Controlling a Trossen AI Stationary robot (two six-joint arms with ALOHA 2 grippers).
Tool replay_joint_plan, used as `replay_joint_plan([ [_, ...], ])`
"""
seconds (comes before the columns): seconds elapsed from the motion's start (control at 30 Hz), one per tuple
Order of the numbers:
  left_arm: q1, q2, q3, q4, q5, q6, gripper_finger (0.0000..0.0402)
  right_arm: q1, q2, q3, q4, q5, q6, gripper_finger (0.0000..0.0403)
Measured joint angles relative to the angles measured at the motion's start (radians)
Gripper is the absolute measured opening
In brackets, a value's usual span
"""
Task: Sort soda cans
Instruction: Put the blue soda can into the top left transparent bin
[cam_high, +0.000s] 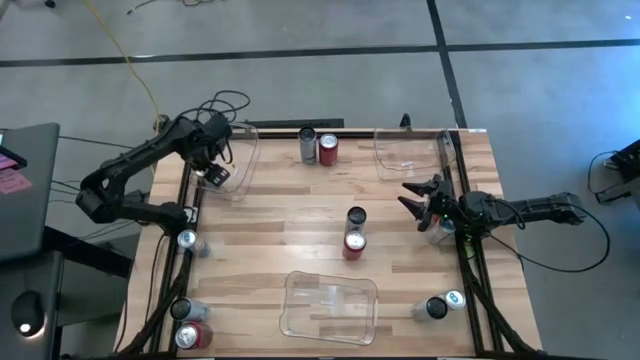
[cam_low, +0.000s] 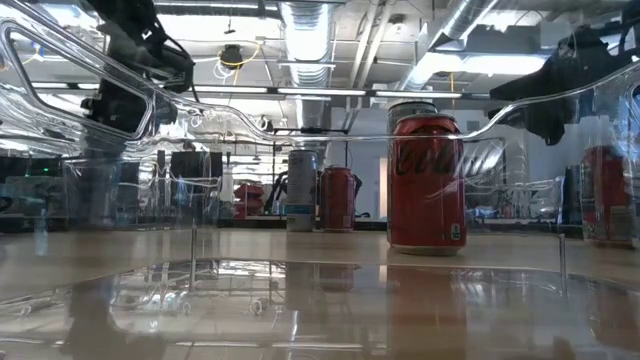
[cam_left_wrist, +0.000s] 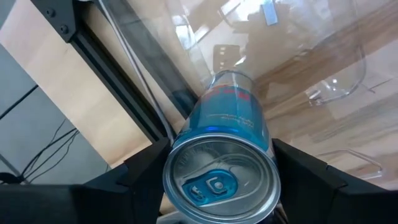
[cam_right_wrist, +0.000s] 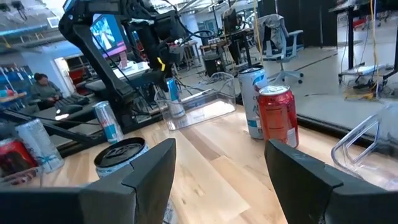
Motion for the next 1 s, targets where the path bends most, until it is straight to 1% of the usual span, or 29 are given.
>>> replay_joint_plan([
  [0.1, 0.0, -0.002, -0.006, 0.01, -0.001, -0.001, 0.0258, -0.008, 0.0, 0.0, -0.004, 0.0, 0.032, 0.027],
  [0.37, 0.0, 0.002, -0.009, 0.026, -0.001, 0.017, 0.0301, -0.027, 0.0, 0.0, 0.002, 0.0, 0.037, 0.027],
  [0.5, 0.0, 0.002, -0.003, 0.006, -0.001, 0.042, 0.0311, -0.027, 0.0, 0.0, 0.019, 0.0, 0.038, 0.0271],
  [0.8, 0.0, -0.018, 0.098, -0.02, 0.008, 0.047, 0.0313, -0.032, 0.0, 0.0, 0.056, 0.0, 0.023, 0.0271],
  [0.9, 0.0, -0.03, 0.157, -0.049, 0.006, 0.047, 0.0314, -0.034, 0.0, 0.0, 0.056, 0.0, 0.016, 0.0271],
  [1.0, 0.0, -0.047, 0.226, -0.113, -0.007, 0.038, 0.0314, -0.034, 0.0, 0.0, 0.055, 0.002, -0.018, 0.0271],
])
